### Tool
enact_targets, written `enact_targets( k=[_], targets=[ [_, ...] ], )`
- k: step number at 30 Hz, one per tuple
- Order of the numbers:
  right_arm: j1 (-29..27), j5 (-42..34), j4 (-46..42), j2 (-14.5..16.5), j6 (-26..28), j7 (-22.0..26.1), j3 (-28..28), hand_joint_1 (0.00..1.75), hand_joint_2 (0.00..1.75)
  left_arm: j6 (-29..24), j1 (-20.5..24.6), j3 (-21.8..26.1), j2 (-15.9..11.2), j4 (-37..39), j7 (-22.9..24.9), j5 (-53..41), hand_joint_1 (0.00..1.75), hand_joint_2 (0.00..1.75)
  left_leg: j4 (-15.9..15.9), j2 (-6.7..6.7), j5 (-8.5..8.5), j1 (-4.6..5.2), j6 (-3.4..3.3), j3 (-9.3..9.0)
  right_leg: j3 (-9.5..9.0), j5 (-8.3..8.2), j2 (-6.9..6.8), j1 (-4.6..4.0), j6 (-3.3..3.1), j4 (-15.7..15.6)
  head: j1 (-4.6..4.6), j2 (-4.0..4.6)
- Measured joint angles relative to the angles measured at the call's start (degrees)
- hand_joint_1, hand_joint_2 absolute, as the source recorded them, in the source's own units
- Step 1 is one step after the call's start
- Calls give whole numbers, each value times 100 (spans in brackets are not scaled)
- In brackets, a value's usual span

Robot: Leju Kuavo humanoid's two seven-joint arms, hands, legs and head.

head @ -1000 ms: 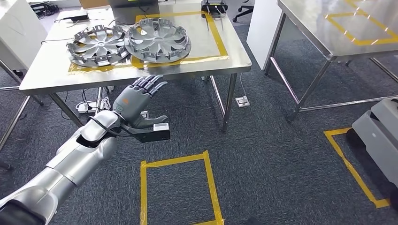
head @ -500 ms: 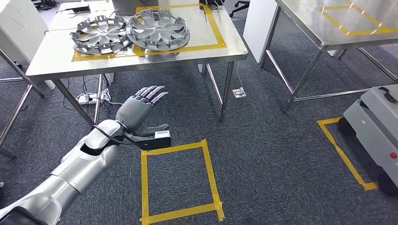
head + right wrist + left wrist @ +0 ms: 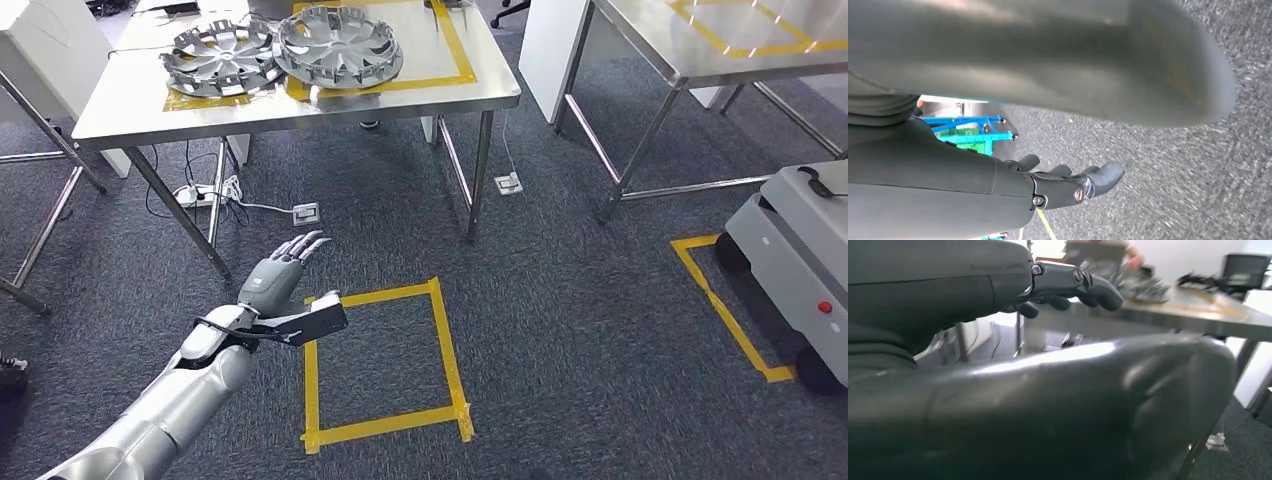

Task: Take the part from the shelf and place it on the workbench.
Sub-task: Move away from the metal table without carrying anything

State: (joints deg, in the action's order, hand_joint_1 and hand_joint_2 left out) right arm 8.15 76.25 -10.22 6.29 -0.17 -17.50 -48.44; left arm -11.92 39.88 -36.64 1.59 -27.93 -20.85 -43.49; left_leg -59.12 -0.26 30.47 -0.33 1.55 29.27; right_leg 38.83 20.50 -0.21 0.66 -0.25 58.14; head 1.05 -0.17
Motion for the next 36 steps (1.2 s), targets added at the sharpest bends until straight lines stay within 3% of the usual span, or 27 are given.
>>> enact_targets(
  k=[2,3,4,5,7,8,9,10,12,14,16,18,19,22,23,24,25,27,28,30,33,34,36],
  targets=[
    [-28,-16,1,0,27,10,-4,0,0,191,-235,274,53,280,162,325,0,0,67,8,-51,14,-100,16,-3,-86,11,16,71,-37,48,0],
    [-45,-16,2,1,36,20,-10,0,0,268,-359,402,78,424,310,440,0,0,76,22,-100,11,-151,36,22,-35,18,25,103,-11,59,0],
    [-66,-16,2,3,43,32,-19,0,0,316,-483,517,102,560,494,503,0,0,87,37,-160,3,-202,76,73,125,24,32,132,103,74,0],
    [-86,-16,2,6,49,48,-28,0,0,340,-609,604,116,678,686,523,0,0,94,50,-228,-6,-241,134,155,393,27,37,156,347,89,0],
    [-115,-16,2,10,65,75,-45,0,0,384,-878,740,126,883,994,587,0,0,85,57,-356,7,-276,293,347,989,26,33,187,1113,139,0],
    [-123,-15,2,9,72,81,-54,0,0,429,-1020,815,126,966,1091,682,0,0,77,63,-416,17,-280,382,396,1143,26,30,191,1459,165,0],
    [-129,-12,2,9,77,79,-63,0,0,489,-1157,913,126,1041,1162,815,0,0,65,70,-470,27,-279,465,368,1156,27,23,183,1646,183,0],
    [-134,-9,2,9,78,72,-71,0,0,556,-1284,1029,127,1105,1224,957,0,0,50,76,-518,35,-274,543,240,1060,27,13,162,1631,195,0],
    [-138,-4,1,8,78,57,-80,0,0,693,-1498,1301,131,1207,1383,1268,0,0,20,82,-601,44,-257,667,-307,850,36,-28,70,1004,201,0],
    [-134,-4,0,6,81,53,-84,0,0,814,-1668,1617,144,1285,1561,1608,0,0,13,83,-687,51,-213,739,-825,878,45,-76,-24,237,210,0],
    [-138,-6,-1,5,80,53,-88,0,0,928,-1821,1976,162,1360,1778,1962,0,0,43,83,-781,37,-144,762,-962,928,45,-116,-74,-48,229,0],
    [-146,-6,1,10,62,49,-91,0,0,1038,-2007,2368,166,1439,2058,2318,0,0,49,72,-791,22,-67,790,-926,814,35,-101,-124,-117,244,0],
    [-148,-6,1,13,51,40,-91,0,0,1081,-2110,2562,163,1475,2206,2479,0,0,-30,59,-666,19,-32,828,-894,744,29,-83,-157,-154,246,0],
    [-156,-5,2,22,43,-6,-91,0,0,1139,-2385,3069,156,1574,2576,2810,0,0,-828,30,99,-7,52,1029,-720,557,17,-59,-210,-188,229,0],
    [-158,-5,2,28,44,-18,-91,0,0,1139,-2461,3204,156,1605,2651,2875,0,0,-1140,30,257,-21,79,1070,-644,504,13,-56,-204,-178,224,0],
    [-159,-6,2,35,46,-25,-91,0,0,1138,-2533,3328,157,1632,2711,2938,0,0,-1346,31,285,-34,103,1058,-563,453,8,-50,-192,-162,222,0],
    [-159,-9,2,40,49,-27,-91,0,0,1136,-2602,3445,158,1652,2750,3003,0,0,-1392,32,193,-49,127,967,-472,403,1,-39,-172,-133,221,0],
    [-158,-13,1,48,53,-17,-91,0,0,1130,-2708,3665,167,1675,2785,3132,0,0,-966,32,-43,-91,172,536,-281,319,-14,-7,-110,-36,221,0],
    [-157,-14,1,50,56,-11,-91,0,0,1128,-2742,3760,183,1681,2786,3178,0,0,-599,27,-38,-96,186,256,-193,285,-21,0,-71,25,216,0],
    [-155,-15,-1,51,63,3,-91,0,0,1109,-2794,3907,214,1690,2771,3239,0,0,-103,1,101,-84,121,-49,-104,221,-32,-6,10,100,221,0],
    [-173,-14,1,55,69,43,-93,0,0,1045,-2910,4076,250,1710,2750,3307,0,0,-34,11,55,-56,-86,38,-62,118,-26,11,114,89,223,0],
    [-188,-15,2,58,67,52,-95,0,0,1029,-2953,4123,263,1721,2748,3317,0,0,-33,25,-9,-55,-147,91,-15,220,-20,23,144,152,221,0],
    [-209,-15,3,68,66,60,-98,0,0,1003,-3026,4179,282,1736,2745,3317,0,0,-28,44,-159,-59,-230,240,143,751,-11,32,189,597,224,0]
  ],
)
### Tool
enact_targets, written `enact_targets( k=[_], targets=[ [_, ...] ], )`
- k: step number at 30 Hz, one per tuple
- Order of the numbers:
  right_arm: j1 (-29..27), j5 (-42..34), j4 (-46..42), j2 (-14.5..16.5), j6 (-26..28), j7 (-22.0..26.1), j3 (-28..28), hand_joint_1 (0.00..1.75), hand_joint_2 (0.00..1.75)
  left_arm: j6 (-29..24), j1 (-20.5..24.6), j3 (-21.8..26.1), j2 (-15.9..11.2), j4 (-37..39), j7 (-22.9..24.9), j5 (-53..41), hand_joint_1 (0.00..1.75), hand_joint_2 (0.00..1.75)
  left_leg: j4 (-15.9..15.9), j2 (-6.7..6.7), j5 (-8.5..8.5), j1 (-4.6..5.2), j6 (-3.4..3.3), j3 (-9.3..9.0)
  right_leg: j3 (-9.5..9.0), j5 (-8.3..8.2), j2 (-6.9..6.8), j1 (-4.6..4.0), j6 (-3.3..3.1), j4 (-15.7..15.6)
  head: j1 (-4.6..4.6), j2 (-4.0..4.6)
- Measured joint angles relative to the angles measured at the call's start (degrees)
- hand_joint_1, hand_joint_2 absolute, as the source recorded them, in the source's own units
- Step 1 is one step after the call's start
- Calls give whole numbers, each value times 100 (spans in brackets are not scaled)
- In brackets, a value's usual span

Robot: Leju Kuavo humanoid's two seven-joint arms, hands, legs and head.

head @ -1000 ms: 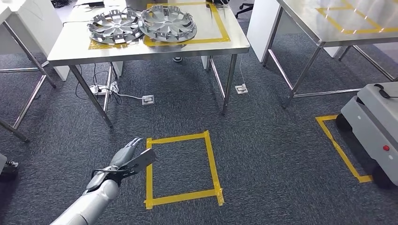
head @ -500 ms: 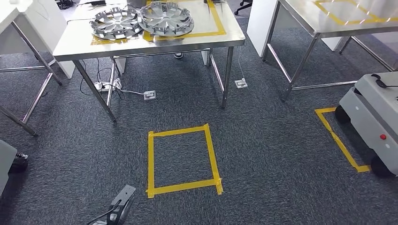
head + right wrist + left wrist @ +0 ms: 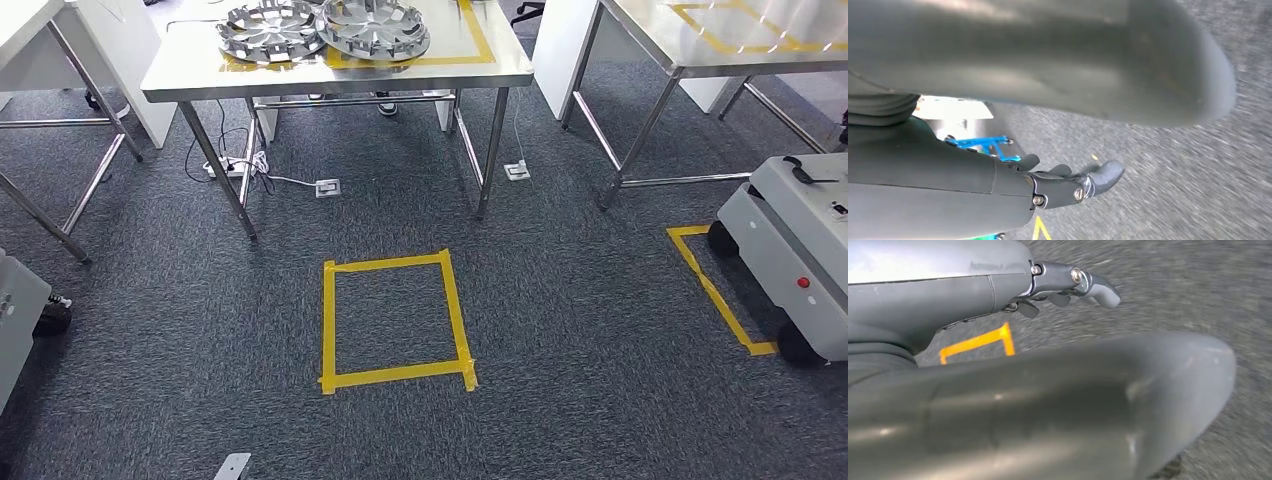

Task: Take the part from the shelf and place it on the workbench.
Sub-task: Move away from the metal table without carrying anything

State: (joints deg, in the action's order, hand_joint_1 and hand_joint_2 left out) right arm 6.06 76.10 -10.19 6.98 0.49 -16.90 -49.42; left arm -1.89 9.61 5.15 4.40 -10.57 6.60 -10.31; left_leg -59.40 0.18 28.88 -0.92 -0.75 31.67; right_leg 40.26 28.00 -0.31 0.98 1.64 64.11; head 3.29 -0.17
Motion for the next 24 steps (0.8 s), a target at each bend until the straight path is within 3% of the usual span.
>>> enact_targets(
  k=[1,2,3,4,5,6,8,9,11,13,14,16,17,18,19,20,22,24],
  targets=[
    [-2,0,0,4,1,1,0,0,0,-9,-36,15,9,3,-2,-2,0,0,-3,0,-76,8,-18,83,86,328,2,-1,11,371,3,0],
    [1,1,-1,6,3,4,0,0,0,-15,-66,28,17,7,-5,-4,0,0,-7,3,-147,19,-25,179,143,549,4,-5,14,744,5,0],
    [3,1,-1,6,5,6,0,0,0,-19,-90,39,25,11,-7,-7,0,0,-13,5,-215,31,-27,271,136,628,6,-11,6,1014,7,0],
    [4,1,-1,6,5,8,0,0,0,-23,-109,51,32,15,-9,-8,0,0,-17,8,-280,41,-26,359,48,584,8,-21,-14,1124,7,0],
    [4,1,-1,6,5,7,0,0,0,-25,-122,60,35,19,-9,-9,0,0,-21,9,-342,51,-22,439,-146,446,11,-37,-47,1015,7,0],
    [6,1,-1,6,4,8,0,0,0,-25,-128,69,39,21,-9,-11,0,0,-22,8,-402,58,-14,507,-435,307,14,-58,-91,716,7,0],
    [33,2,-3,5,4,10,0,0,0,-4,-131,90,53,20,-4,-35,0,0,-22,8,-512,71,20,601,-1080,310,16,-112,-190,-155,4,0],
    [48,2,-3,5,4,9,0,0,0,22,-129,98,61,20,-1,-62,0,0,-12,11,-566,71,48,619,-1277,374,18,-139,-224,-482,6,0],
    [62,5,-4,6,4,-6,0,0,0,85,-127,102,70,19,7,-127,0,0,37,19,-668,57,121,622,-1366,424,19,-171,-262,-742,15,0],
    [54,10,-3,11,5,-40,-1,0,0,122,-132,102,74,22,25,-186,0,0,35,13,-665,43,190,650,-1312,301,4,-148,-321,-802,22,0],
    [50,13,-2,15,8,-56,-1,0,0,130,-136,102,75,25,39,-211,0,0,-70,5,-518,43,219,692,-1278,224,-4,-129,-357,-838,16,0],
    [43,17,-2,23,12,-72,-2,0,0,127,-139,102,76,29,73,-239,0,0,-589,-10,9,37,271,833,-1173,94,-10,-111,-399,-863,2,0],
    [38,19,-2,25,9,-67,-2,0,44,113,-139,102,77,31,95,-246,0,44,-948,-12,240,27,298,906,-1106,44,-14,-107,-403,-852,-5,0],
    [32,27,-2,26,4,-59,-2,0,87,85,-139,102,76,32,123,-250,0,87,-1248,-12,340,19,323,944,-1035,1,-19,-103,-394,-833,-8,0],
    [26,38,-2,28,-2,-51,-2,0,131,50,-140,102,75,34,155,-252,0,131,-1413,-12,316,11,344,918,-963,-37,-25,-96,-379,-807,-10,0],
    [22,51,-2,31,-5,-46,-2,0,175,12,-142,102,75,37,185,-253,0,175,-1370,-11,196,2,360,791,-892,-67,-32,-85,-358,-773,-11,0],
    [22,73,-2,35,-2,-50,-2,0,175,-34,-140,102,77,37,226,-250,0,175,-761,-8,15,-18,379,298,-770,-104,-41,-63,-309,-681,-15,0],
    [25,102,-2,38,3,-58,-2,0,175,-44,-135,102,87,36,223,-250,0,175,-147,-21,73,-9,344,-112,-682,-126,-43,-66,-243,-579,-22,0]
  ],
)
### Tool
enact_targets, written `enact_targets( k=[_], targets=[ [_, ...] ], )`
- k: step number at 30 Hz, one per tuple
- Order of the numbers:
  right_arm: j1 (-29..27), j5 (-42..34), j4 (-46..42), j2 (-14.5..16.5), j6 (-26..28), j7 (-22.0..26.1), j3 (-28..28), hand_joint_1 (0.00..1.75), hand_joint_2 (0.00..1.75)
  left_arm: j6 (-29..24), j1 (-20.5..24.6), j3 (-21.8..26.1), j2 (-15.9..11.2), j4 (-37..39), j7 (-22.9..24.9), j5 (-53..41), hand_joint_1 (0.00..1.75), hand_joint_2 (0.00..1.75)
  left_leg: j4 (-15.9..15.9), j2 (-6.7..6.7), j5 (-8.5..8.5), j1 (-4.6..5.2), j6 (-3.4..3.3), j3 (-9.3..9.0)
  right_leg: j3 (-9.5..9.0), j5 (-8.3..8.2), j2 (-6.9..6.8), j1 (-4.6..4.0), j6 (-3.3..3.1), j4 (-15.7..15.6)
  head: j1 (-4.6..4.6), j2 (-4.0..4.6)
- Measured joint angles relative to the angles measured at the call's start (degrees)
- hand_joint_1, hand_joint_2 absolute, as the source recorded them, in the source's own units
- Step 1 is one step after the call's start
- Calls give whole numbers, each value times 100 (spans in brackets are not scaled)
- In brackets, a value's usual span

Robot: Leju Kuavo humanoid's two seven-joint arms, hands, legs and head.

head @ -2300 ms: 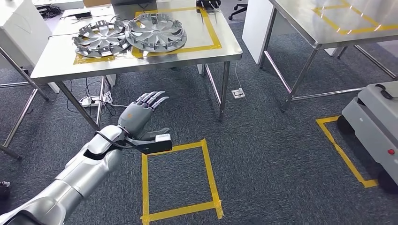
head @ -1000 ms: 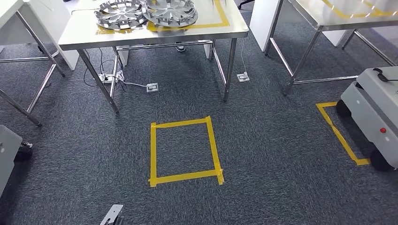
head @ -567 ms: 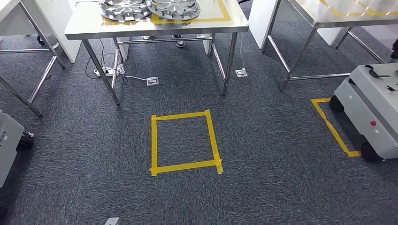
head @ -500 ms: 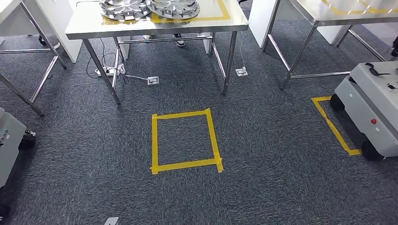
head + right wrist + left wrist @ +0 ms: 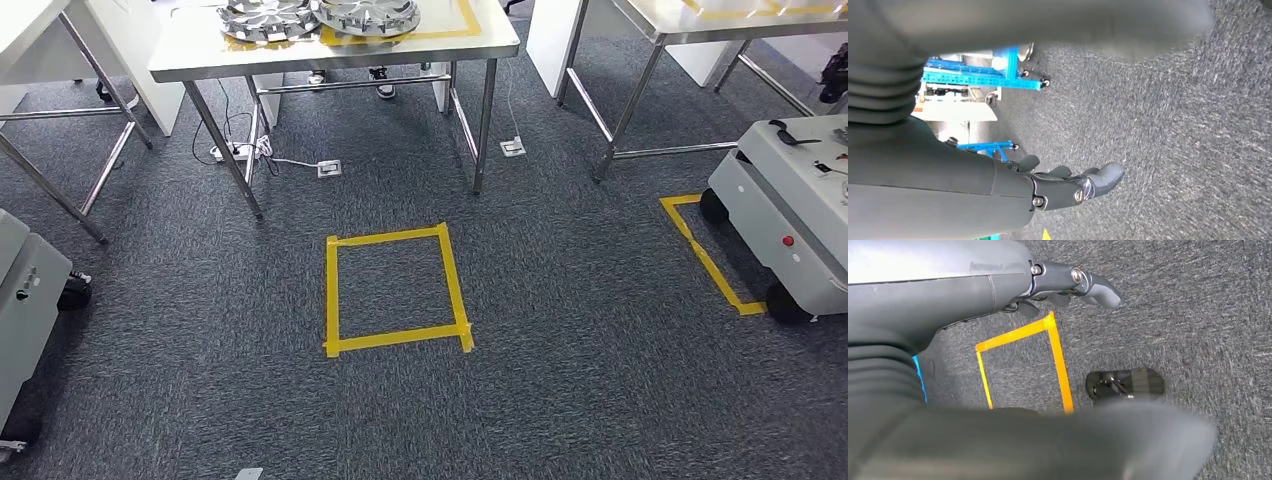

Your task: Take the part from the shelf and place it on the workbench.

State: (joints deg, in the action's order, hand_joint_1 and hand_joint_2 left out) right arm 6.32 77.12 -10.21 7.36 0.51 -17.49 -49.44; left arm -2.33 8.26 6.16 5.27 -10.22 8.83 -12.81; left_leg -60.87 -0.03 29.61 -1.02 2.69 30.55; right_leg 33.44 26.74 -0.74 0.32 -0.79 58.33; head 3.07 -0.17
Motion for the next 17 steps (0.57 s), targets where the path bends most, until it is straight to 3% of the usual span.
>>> enact_targets(
  k=[2,5,6,8,13,17],
  targets=[
    [0,31,0,1,8,-2,0,0,175,2,-8,0,22,2,-16,-3,0,175,180,-12,66,12,-76,-73,43,-4,2,-19,25,47,-4,0],
    [-3,38,1,2,53,29,0,0,175,-10,-23,2,43,7,32,-19,0,175,198,-1,40,16,-153,-26,55,-17,5,-30,-132,23,-2,0],
    [-1,37,1,3,74,46,0,0,175,-29,-20,2,46,8,74,-32,0,175,198,0,26,23,-177,-8,57,-46,5,-29,-154,9,0,0],
    [4,30,0,5,110,75,0,0,175,-69,-12,2,56,8,165,-63,0,175,195,4,2,34,-214,14,56,-97,6,-24,-106,-26,-1,0],
    [3,19,-1,5,154,86,0,0,175,-92,-2,2,69,8,245,-93,0,175,188,20,-29,47,-252,56,74,-207,18,-9,89,-75,-1,0],
    [2,16,-1,5,188,87,0,0,175,-104,8,2,69,8,259,-93,0,175,187,23,-39,51,-252,72,93,-216,26,-6,124,-76,-1,0]
  ],
)
